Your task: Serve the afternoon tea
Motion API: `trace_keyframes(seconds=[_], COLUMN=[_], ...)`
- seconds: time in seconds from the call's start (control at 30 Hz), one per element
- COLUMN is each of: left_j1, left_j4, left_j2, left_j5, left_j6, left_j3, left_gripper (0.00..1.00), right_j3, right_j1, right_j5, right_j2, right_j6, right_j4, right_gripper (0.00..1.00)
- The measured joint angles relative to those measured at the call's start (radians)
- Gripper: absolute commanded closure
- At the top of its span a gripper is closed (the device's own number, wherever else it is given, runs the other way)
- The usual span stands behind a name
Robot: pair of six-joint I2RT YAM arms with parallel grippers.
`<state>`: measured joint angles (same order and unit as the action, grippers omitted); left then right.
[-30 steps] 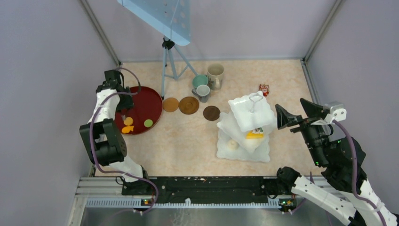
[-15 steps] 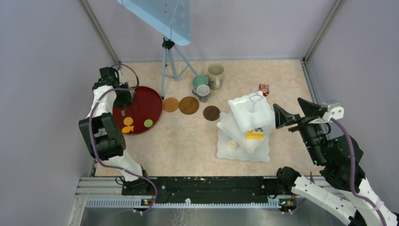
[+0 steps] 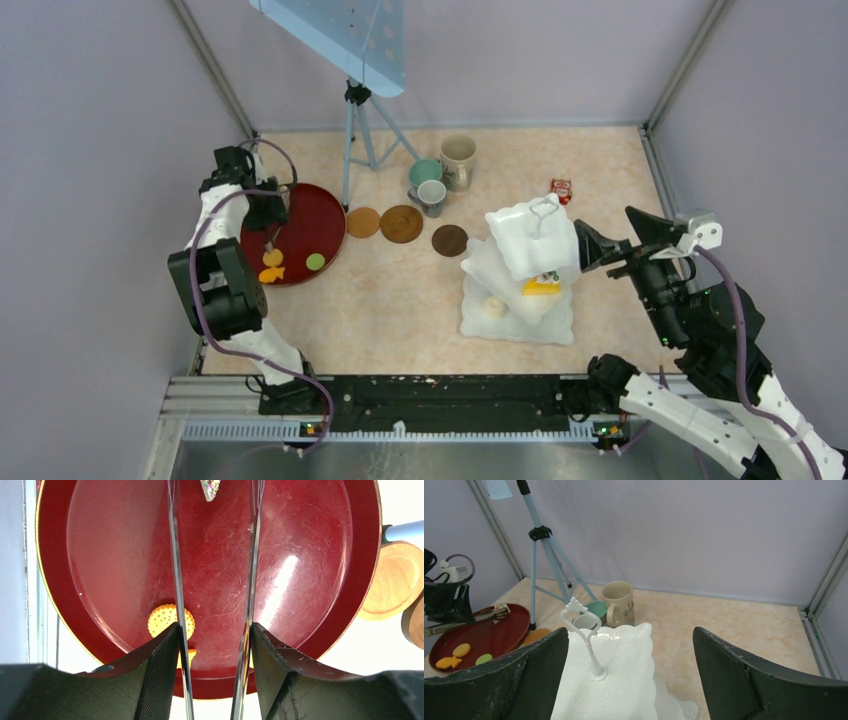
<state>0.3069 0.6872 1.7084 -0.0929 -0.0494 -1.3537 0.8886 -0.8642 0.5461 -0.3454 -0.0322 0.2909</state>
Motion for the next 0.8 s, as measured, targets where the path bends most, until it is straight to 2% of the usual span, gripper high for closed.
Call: trace_keyframes(seconds=[0.23, 0.4, 0.5, 0.63, 0.8], left_j1=[0.0, 0.0, -0.001, -0.008, -0.035], left_j4=[-0.008, -0.008, -0.008, -0.007, 0.003], left_j2=[0.025, 0.039, 0.039, 0.026, -0.077], left_j5=[0.019, 0.038, 0.04, 0.052, 0.064], left_j6=[-0.008, -0.016, -0.02, -0.027, -0.032], left_j3=[0.0, -0.002, -0.002, 0.003, 0.064], left_gripper=[0.51, 0.66, 0.71, 0.73, 0.73], right_j3=[-0.005, -0.005, -0.005, -0.005, -0.005], right_j1=[0.0, 0.0, 0.0, 0.0, 0.0], right_j5=[-0.002, -0.002, -0.002, -0.002, 0.01], right_j2=[-0.007, -0.008, -0.008, -0.008, -0.008], right_j6=[0.01, 0.014, 0.016, 0.029, 0.042], right_j4=[0.001, 0.001, 0.001, 0.001, 0.002], right_gripper=[0.08, 0.08, 0.08, 0.08, 0.08])
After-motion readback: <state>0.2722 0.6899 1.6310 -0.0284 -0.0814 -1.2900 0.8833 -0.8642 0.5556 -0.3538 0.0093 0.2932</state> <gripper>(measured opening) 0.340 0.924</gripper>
